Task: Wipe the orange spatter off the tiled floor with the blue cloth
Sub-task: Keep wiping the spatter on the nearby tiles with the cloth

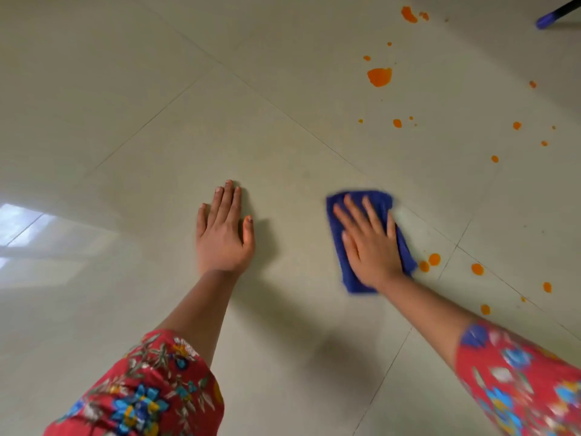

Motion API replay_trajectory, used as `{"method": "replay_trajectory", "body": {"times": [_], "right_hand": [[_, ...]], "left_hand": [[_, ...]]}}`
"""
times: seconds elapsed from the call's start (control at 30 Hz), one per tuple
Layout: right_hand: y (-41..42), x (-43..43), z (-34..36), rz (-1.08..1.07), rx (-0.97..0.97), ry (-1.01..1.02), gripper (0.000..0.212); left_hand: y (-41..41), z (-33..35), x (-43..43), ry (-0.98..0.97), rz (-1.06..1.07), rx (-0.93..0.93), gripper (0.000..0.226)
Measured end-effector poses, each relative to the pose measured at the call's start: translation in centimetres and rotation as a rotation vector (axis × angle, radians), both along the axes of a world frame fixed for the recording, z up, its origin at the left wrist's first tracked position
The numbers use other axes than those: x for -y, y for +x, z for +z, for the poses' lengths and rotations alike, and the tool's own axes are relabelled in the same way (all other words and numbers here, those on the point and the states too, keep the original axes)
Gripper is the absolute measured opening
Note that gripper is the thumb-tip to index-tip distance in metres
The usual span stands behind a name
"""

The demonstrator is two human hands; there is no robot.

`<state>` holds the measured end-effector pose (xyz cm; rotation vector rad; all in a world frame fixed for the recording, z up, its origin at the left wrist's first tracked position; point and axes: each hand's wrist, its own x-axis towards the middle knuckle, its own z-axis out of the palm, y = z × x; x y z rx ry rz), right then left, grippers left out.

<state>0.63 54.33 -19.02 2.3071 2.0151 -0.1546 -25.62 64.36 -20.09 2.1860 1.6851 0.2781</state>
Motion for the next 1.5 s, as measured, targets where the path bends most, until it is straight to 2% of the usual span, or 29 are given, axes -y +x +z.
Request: {"method": "replay_trajectory", "body": {"times": [0.07,0.1,0.17,0.23,0.3,0.33,0.4,0.47,0.5,0.53,0.63,0.67,0.73,0.83,0.97,1.0,1.07,1.1,1.17,1.23,1.3,1.33,1.37,1.43,1.5], "right_hand": [[-2.9,-5.3,0.3,-0.179,-0.036,0.037,0.057],[-5.3,-6.0,0.0,-0.144,-0.043,0.048,0.058],[-9.8,-2.9,-0.5,0.144,-0.058,0.014,0.056],[-10.5,3.7,-0.2,0.421,-0.100,-0.042,0.056],[-7.1,7.2,0.4,0.503,-0.106,-0.055,0.057],[-4.7,7.0,0.2,0.453,-0.073,-0.043,0.058],[-1.5,3.3,0.0,0.189,-0.016,-0.018,0.056],[-2.3,-1.8,0.3,-0.089,-0.033,0.033,0.056],[-4.0,-3.1,0.2,-0.141,-0.051,0.049,0.057],[-6.0,-3.1,-0.1,-0.106,-0.063,0.075,0.058],[-9.7,5.1,-0.4,0.344,-0.081,0.012,0.059],[-9.0,8.7,-0.2,0.450,-0.093,-0.024,0.060],[-5.4,13.4,0.0,0.523,-0.077,-0.043,0.060],[-0.9,12.8,-0.2,0.352,-0.006,-0.038,0.059],[-4.3,8.9,0.2,0.013,-0.065,0.035,0.057],[-5.7,10.0,0.0,0.035,-0.084,0.033,0.058],[-7.6,15.4,-0.5,0.253,-0.090,-0.022,0.060],[-7.6,18.7,-0.3,0.363,-0.103,-0.049,0.061],[-4.7,23.7,0.2,0.428,-0.085,-0.088,0.062],[0.1,25.2,0.0,0.258,-0.001,-0.094,0.064],[3.1,22.5,0.2,-0.128,0.018,-0.076,0.062],[3.2,20.4,0.6,-0.273,0.002,-0.077,0.059],[2.2,19.0,1.0,-0.327,-0.020,-0.078,0.058],[-1.2,18.5,0.8,-0.170,-0.057,-0.116,0.059],[-4.4,22.8,0.9,0.074,-0.084,-0.232,0.059]], "left_hand": [[-0.1,-0.1,0.0,0.005,-0.006,-0.006,0.062],[-0.1,-0.2,0.0,0.006,-0.007,-0.007,0.063],[-0.1,-0.2,0.0,0.005,-0.016,-0.004,0.064],[-0.1,-0.1,0.0,0.009,-0.021,0.006,0.064],[-0.2,-0.1,0.1,0.005,-0.023,0.002,0.063],[-0.2,-0.1,0.2,0.006,-0.022,-0.006,0.063],[-0.2,0.0,0.1,0.015,-0.021,-0.011,0.063],[-0.2,-0.1,0.0,0.016,-0.025,0.007,0.063],[-0.2,-0.1,0.1,0.019,-0.026,0.013,0.062],[-0.3,-0.2,0.2,0.027,-0.028,0.014,0.062],[-0.6,0.0,0.0,0.061,-0.034,0.042,0.059],[-0.6,0.2,-0.1,0.086,-0.060,0.061,0.056],[-0.5,0.3,0.6,0.174,-0.168,0.070,0.048],[-0.2,0.4,2.1,0.263,-0.254,0.072,0.043],[1.8,0.9,4.9,0.157,-0.260,0.105,0.052],[2.6,1.0,6.1,0.107,-0.302,0.116,0.055],[4.2,0.9,8.8,0.011,-0.423,0.117,0.060],[4.6,0.7,9.9,-0.019,-0.484,0.089,0.062],[4.6,0.1,11.6,-0.009,-0.588,-0.027,0.064],[4.3,-0.3,12.5,0.050,-0.643,-0.119,0.068],[4.4,-0.4,12.4,0.084,-0.643,-0.146,0.070],[4.5,-0.5,12.3,0.085,-0.640,-0.151,0.071],[4.6,-0.5,12.4,0.088,-0.639,-0.150,0.071],[4.7,-0.7,12.3,0.083,-0.634,-0.138,0.070],[4.6,-0.6,12.5,0.062,-0.646,-0.128,0.071]]}}
